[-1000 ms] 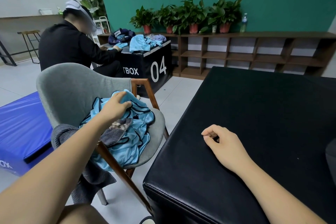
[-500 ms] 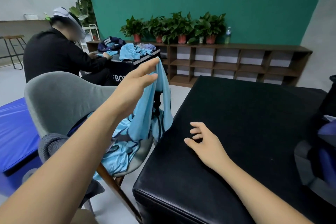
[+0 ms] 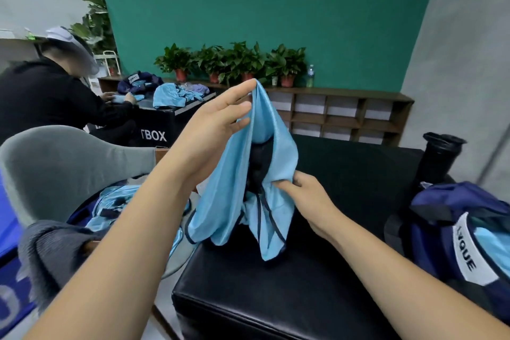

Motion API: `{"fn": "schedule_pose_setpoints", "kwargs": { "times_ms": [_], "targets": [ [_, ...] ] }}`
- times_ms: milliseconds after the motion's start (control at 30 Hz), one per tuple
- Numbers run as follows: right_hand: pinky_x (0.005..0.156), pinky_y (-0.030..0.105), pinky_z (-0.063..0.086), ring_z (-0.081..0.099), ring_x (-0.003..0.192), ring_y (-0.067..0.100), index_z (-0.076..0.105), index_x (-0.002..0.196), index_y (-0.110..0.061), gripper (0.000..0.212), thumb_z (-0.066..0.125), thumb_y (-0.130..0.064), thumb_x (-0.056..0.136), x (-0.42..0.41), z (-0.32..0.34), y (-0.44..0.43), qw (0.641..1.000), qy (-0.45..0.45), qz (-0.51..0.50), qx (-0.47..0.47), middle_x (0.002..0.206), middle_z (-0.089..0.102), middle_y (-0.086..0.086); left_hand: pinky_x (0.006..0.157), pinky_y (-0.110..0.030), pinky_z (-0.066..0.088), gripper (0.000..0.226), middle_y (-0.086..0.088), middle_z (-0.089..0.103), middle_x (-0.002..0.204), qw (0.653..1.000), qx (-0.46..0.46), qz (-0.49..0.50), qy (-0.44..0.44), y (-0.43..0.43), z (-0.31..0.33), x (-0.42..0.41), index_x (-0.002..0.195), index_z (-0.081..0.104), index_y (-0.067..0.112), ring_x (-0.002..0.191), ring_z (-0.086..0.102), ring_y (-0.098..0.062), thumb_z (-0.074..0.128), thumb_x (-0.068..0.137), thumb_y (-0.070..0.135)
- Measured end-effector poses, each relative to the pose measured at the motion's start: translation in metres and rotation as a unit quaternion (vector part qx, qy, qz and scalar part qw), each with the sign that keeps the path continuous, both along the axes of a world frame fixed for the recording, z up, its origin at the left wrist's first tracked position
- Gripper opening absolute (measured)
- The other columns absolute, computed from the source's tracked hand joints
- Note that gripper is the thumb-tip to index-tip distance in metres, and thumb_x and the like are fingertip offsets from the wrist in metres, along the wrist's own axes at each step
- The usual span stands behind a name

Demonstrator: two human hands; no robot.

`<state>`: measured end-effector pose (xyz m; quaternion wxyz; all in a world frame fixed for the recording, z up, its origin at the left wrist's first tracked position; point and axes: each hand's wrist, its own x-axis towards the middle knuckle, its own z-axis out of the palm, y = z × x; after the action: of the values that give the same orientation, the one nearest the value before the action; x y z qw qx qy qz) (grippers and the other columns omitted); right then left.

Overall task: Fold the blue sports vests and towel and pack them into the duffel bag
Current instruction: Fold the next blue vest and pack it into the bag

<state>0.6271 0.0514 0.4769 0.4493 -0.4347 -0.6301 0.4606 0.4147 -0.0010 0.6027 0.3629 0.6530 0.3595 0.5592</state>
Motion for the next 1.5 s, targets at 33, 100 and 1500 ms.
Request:
{"fn": "schedule_pose_setpoints", "kwargs": {
  "times_ms": [33,100,1500],
  "targets": [
    [0.095,0.038,0.059,0.077,0.104,0.015,0.079,0.113,-0.017,0.016,0.068,-0.018,0.102,0.012,0.006,-0.003,1.000,-0.003,-0.003,0.006,0.109,0.081,-0.003,0.124,-0.039,0.039,0.046,0.023,0.054,0.155,1.000,-0.004,0.003,-0.006,0.000,-0.003,0.002,0.154,0.056,0.033,0.143,0.045,0.009,0.052,0.110,0.019],
    [0.106,0.048,0.056,0.075,0.113,0.022,0.080,0.113,-0.014,0.017,0.069,-0.018,0.101,0.037,0.018,-0.008,1.000,0.006,-0.004,0.012,0.114,0.080,0.003,0.125,-0.038,0.038,0.045,0.023,0.055,0.153,1.000,-0.017,0.008,-0.001,0.003,-0.011,0.005,0.151,0.058,0.040,0.141,0.048,0.010,0.055,0.110,0.024],
    [0.083,0.037,0.052,0.061,0.101,0.034,0.075,0.129,-0.028,0.035,0.068,-0.010,0.100,0.151,0.199,-0.059,0.998,-0.032,0.026,0.042,0.115,0.073,0.018,0.102,-0.039,0.031,0.039,0.030,0.068,0.093,0.854,0.131,0.174,0.472,0.034,-0.077,0.035,0.138,0.060,0.044,0.121,0.050,-0.003,0.059,0.102,0.029]
  ]
}}
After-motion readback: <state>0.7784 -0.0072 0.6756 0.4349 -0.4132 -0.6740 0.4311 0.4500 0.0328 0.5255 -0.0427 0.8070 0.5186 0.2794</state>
